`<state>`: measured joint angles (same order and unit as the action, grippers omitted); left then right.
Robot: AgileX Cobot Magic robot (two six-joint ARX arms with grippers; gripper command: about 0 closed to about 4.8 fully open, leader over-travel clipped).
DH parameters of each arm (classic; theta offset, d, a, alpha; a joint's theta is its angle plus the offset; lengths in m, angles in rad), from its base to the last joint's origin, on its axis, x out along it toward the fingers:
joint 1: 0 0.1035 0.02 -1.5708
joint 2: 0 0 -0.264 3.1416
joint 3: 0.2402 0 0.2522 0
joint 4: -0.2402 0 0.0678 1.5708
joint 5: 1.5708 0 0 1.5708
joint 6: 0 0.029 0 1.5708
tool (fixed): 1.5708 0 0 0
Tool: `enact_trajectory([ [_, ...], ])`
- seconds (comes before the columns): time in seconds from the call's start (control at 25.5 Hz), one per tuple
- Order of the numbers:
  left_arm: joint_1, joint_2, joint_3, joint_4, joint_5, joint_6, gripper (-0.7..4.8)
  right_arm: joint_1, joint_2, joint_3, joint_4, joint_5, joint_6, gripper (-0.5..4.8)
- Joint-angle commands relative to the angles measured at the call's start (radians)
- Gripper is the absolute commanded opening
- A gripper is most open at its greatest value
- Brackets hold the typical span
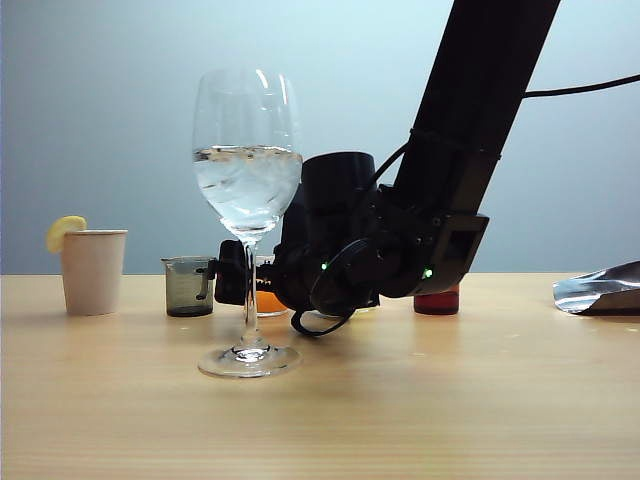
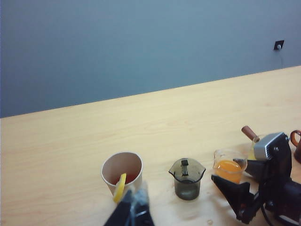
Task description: Pick up the second measuring cup from the left, pour the orange juice inside into the goblet, and finally put the measuring cup back in its original place.
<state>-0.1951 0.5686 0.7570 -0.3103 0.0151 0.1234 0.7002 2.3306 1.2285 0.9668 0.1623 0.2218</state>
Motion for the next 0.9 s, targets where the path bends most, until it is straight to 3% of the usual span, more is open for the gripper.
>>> enact_trajectory([
  [0.04, -0.001, -0.001, 0.005, -0.004, -0.001, 0.004, -0.06, 0.006, 0.008, -0.001, -0.020, -0.006, 0.021, 4.26],
  [0.12, -0.001, -0.001, 0.005, -0.004, -0.001, 0.004, -0.06, 0.006, 0.008, -0.002, -0.021, -0.007, 0.022, 3.96],
  [0.2, -0.001, -0.002, 0.005, -0.004, 0.000, 0.004, -0.06, 0.006, 0.008, -0.001, -0.021, -0.010, 0.022, 3.08],
  [0.35, -0.001, -0.002, 0.005, -0.005, 0.000, 0.004, -0.06, 0.006, 0.008, -0.002, -0.022, -0.039, 0.021, 2.55],
  [0.9, -0.001, -0.002, 0.005, -0.004, -0.001, 0.013, -0.06, 0.004, -0.024, -0.002, -0.028, -0.072, -0.066, 2.51],
])
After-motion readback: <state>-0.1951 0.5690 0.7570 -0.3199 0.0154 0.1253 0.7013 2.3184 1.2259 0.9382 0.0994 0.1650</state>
